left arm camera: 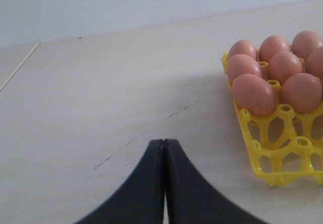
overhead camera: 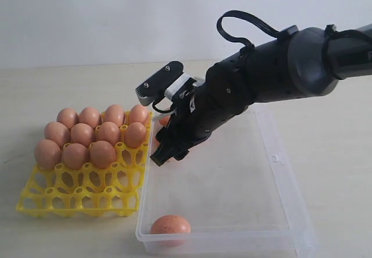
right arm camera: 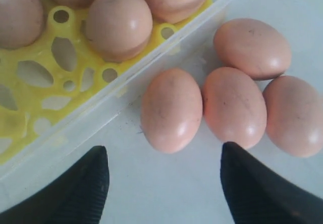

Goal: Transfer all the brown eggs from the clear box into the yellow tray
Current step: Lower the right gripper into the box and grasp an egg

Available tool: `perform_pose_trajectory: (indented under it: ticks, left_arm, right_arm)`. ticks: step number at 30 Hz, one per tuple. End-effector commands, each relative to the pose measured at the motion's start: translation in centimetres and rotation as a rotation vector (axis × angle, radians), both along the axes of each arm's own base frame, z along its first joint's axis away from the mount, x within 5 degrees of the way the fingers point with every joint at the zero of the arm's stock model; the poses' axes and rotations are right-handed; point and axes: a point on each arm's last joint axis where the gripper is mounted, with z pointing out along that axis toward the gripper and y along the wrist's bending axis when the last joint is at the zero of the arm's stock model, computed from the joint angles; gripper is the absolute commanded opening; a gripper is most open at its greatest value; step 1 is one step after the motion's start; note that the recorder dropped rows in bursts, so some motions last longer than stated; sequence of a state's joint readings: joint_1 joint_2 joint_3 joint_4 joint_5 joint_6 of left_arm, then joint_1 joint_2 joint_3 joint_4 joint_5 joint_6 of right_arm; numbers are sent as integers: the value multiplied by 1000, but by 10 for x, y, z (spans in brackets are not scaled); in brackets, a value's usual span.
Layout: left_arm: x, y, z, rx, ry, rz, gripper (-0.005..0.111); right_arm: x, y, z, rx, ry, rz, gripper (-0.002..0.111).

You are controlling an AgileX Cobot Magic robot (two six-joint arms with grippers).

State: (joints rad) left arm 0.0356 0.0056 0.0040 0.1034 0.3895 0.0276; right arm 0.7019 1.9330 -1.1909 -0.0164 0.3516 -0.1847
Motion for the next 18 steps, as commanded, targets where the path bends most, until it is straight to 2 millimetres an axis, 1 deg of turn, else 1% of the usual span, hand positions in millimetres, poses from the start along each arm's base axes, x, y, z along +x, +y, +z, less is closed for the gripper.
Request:
perform_pose_trajectory:
  ticks: [1,3,8,15,18]
  left_arm:
    - [0,0,2,-6,-19,-5,0]
    - [0,0,2,-6,-19,-5,0]
    - [0,0,2,-6,-19,-5,0]
    - [0,0,2,-6,-19,-5,0]
    - [0,0,2,-6,-19,-5,0]
  right_arm:
    - [5,1,-2,34,-18,-18,62]
    - [6,2,-4,38,-23,-18,62]
    - [9,5,-17,25,-8,-18,62]
    - [21,14,-28,20,-9,-14,62]
    - [25,18,-33,14,-5,-13,60]
